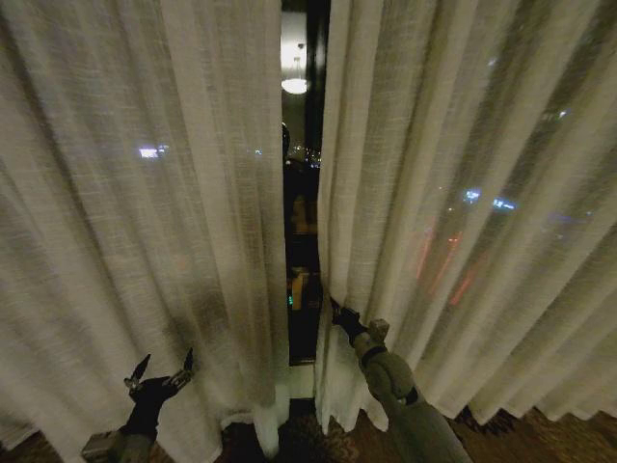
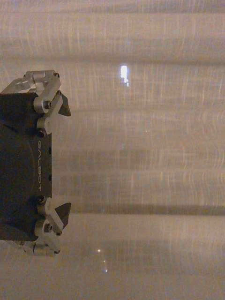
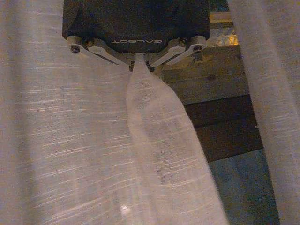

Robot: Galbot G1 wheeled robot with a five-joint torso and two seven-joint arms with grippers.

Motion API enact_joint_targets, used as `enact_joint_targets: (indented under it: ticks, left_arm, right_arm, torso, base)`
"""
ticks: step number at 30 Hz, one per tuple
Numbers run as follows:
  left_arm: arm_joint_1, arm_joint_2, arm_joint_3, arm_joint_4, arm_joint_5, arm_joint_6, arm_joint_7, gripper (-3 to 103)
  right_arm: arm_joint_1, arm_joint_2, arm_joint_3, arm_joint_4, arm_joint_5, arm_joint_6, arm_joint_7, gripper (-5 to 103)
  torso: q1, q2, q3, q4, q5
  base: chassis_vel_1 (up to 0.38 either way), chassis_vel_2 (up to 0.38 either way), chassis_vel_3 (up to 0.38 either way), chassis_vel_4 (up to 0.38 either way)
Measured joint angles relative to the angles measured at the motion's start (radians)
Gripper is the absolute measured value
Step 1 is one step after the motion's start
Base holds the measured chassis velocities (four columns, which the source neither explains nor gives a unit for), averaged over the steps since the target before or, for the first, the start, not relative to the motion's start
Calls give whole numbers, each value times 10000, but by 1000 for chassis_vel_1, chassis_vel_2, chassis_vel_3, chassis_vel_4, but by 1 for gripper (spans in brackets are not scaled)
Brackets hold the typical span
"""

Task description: Open the curtains by pulling them apart, changing their state from closed to fully open.

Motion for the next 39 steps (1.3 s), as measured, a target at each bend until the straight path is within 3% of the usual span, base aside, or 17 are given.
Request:
enact_joint_targets:
  ticks: [13, 39]
  left_arm:
    - [-10, -1, 163, 101, -18, -149, 18, 100]
    - [-313, 3, 265, 382, 18, -146, 72, 100]
  right_arm:
    - [-264, -179, 186, 64, -419, -74, -35, 0]
    - [-312, -217, 519, 20, -370, -69, -73, 0]
  torso:
    - [0, 0, 1, -1, 2]
    - [-1, 1, 0, 0, -2]
  base:
    - [-209, -210, 208, 205]
    - [-348, -353, 349, 355]
